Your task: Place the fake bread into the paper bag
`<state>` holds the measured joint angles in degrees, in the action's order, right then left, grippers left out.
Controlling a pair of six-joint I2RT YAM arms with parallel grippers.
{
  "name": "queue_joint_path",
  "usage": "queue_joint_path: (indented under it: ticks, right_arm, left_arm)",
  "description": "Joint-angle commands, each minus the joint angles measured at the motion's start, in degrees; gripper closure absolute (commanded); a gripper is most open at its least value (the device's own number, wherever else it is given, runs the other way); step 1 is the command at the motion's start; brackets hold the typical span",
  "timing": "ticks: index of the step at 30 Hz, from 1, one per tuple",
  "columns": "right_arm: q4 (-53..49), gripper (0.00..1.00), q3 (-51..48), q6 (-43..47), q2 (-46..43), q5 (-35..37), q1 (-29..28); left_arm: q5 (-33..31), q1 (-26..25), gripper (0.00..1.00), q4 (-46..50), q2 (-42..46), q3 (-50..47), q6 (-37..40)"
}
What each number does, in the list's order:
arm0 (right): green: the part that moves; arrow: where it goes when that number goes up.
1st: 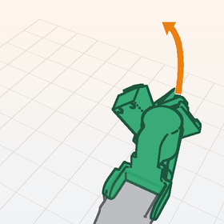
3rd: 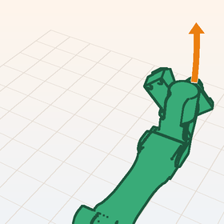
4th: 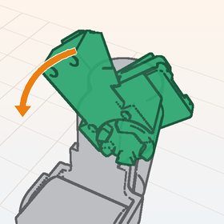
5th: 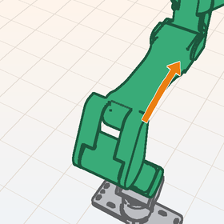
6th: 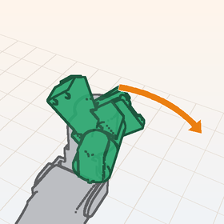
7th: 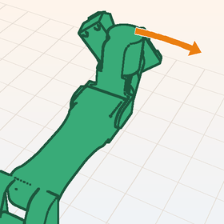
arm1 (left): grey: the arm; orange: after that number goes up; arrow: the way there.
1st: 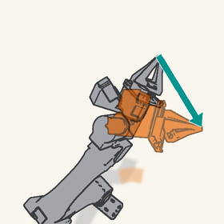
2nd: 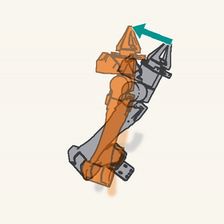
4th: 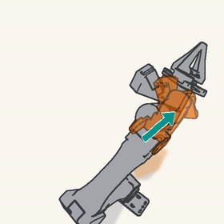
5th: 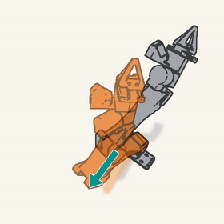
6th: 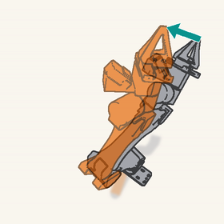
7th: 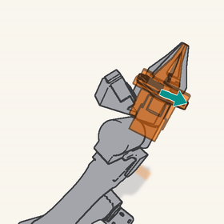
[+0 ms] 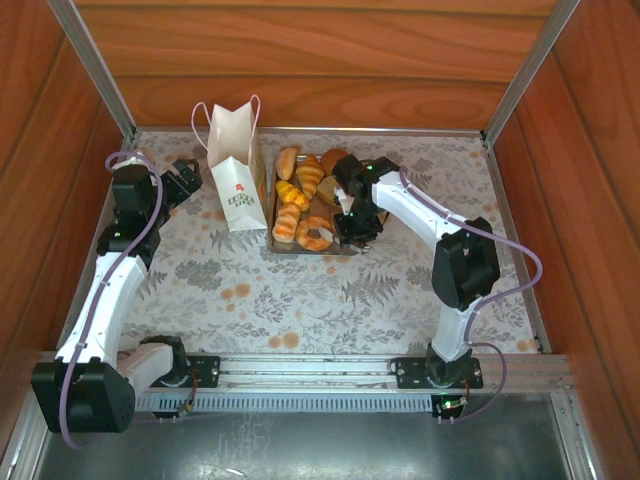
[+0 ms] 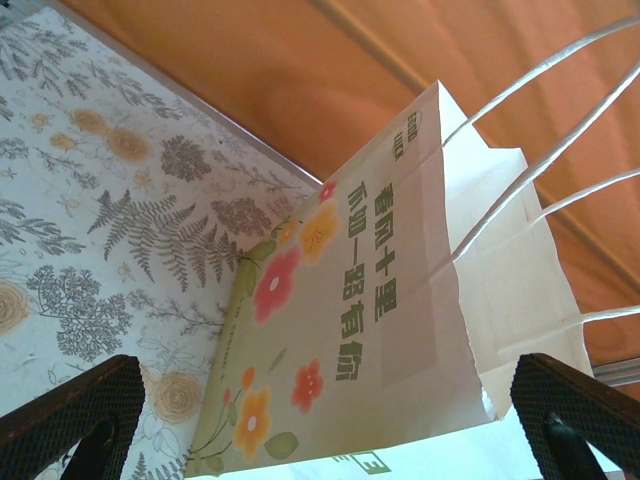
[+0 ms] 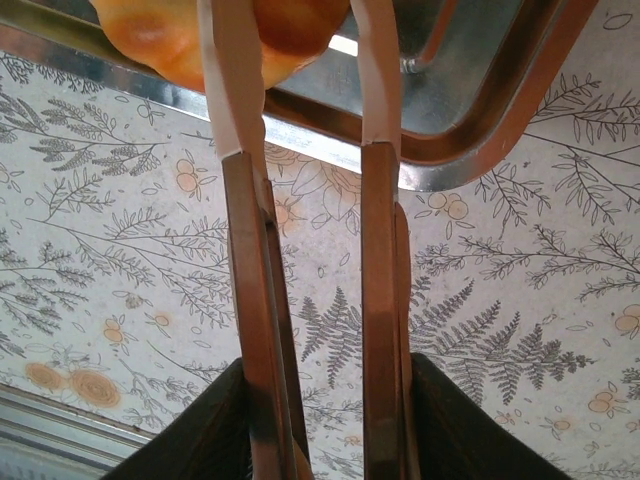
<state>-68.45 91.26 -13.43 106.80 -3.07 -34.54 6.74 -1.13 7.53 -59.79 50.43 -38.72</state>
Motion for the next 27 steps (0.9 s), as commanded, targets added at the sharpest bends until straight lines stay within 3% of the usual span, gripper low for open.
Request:
queue_joint_path:
  ticks: [1,17,27]
  right_arm:
    - [-1.7,0.63,1.1,-0.2,-3.3,3.6,-0.1]
    - [7.3,0.68,-1.2,0.9,-19.6,7.0,0.1]
    - [18.1,0.67,2.2,3.7,-26.5,1.2,0.0]
  left_arm:
    - [0.7,0.6,0.00,1.1,0.7,2.4,2.1]
    - [10.5,0.7,0.03,5.6,-0.7,12.8,4.4]
    - [16.7,0.8,0.11,9.0,-9.8,19.7,2.3]
